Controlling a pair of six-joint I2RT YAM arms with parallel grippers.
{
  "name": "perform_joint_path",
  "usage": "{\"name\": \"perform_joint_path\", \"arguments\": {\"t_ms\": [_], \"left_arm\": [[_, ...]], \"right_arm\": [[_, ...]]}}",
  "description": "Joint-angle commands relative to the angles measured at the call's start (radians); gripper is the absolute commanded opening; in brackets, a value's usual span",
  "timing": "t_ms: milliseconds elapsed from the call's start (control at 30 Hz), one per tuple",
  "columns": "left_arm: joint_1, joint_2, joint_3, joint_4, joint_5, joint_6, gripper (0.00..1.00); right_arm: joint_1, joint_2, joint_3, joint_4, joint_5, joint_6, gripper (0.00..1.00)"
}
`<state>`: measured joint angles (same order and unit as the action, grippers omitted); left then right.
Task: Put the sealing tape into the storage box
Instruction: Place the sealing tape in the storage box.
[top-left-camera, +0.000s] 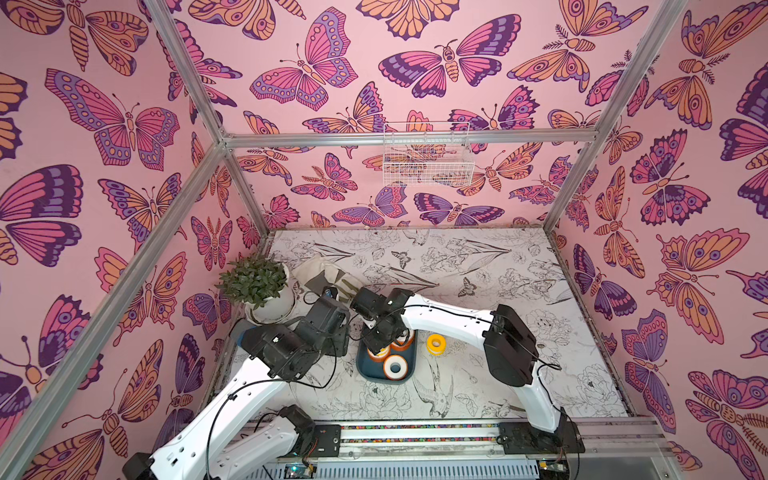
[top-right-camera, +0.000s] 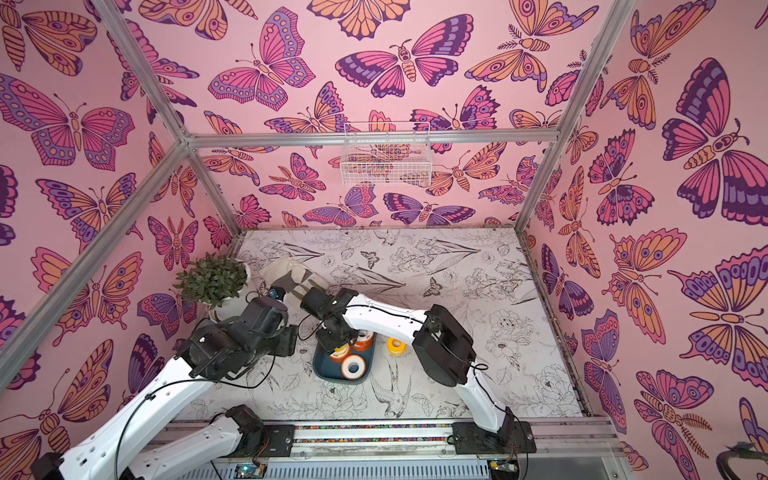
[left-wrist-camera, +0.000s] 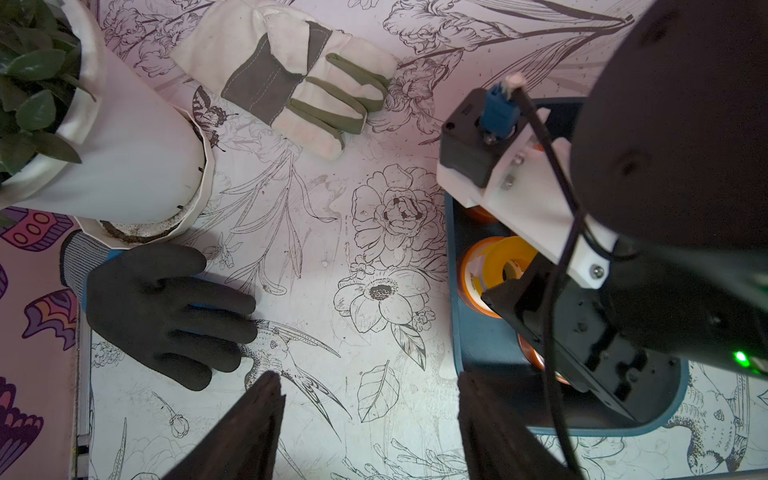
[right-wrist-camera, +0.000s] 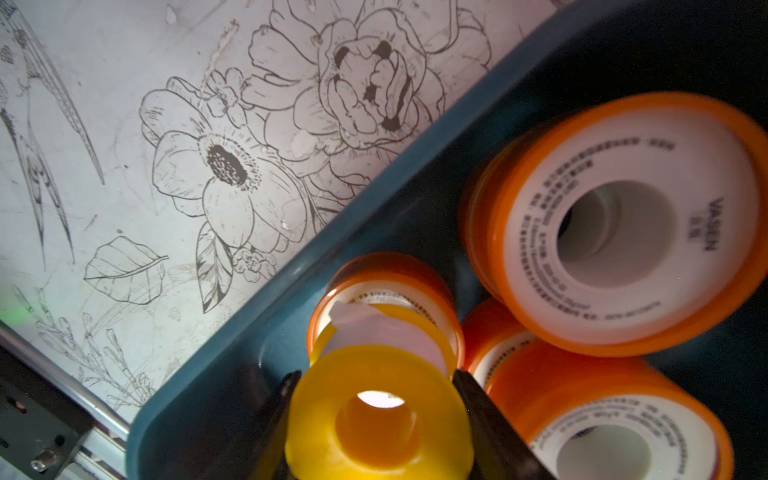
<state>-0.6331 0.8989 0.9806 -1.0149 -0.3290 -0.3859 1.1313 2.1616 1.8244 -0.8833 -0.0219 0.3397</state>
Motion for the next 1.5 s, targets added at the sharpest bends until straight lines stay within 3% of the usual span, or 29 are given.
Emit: {"name": "perform_joint_path", "arguments": {"t_ms": [0, 267, 467, 1467], "left_arm": [[0.009, 0.006, -0.017, 0.006, 0.013, 0.002, 0.71], [0.012, 0.011, -0.017, 0.006, 0.016, 0.002, 0.73], [0.012, 0.012, -0.017, 0.006, 0.018, 0.004, 0.74], [0.016, 0.006, -0.020, 0.007, 0.019, 0.002, 0.74]], "right_arm": [[0.005, 0.026, 0.034, -0.025, 0.024, -0.007, 0.60], [0.006, 0.033, 0.042, -0.032, 0.017, -0.013, 0.70], [0.006, 0.028, 0.039, -0.038, 0.017, -0.017, 0.72], [0.016, -0.054, -0.030, 0.027, 0.066, -0.021, 0.69]]}}
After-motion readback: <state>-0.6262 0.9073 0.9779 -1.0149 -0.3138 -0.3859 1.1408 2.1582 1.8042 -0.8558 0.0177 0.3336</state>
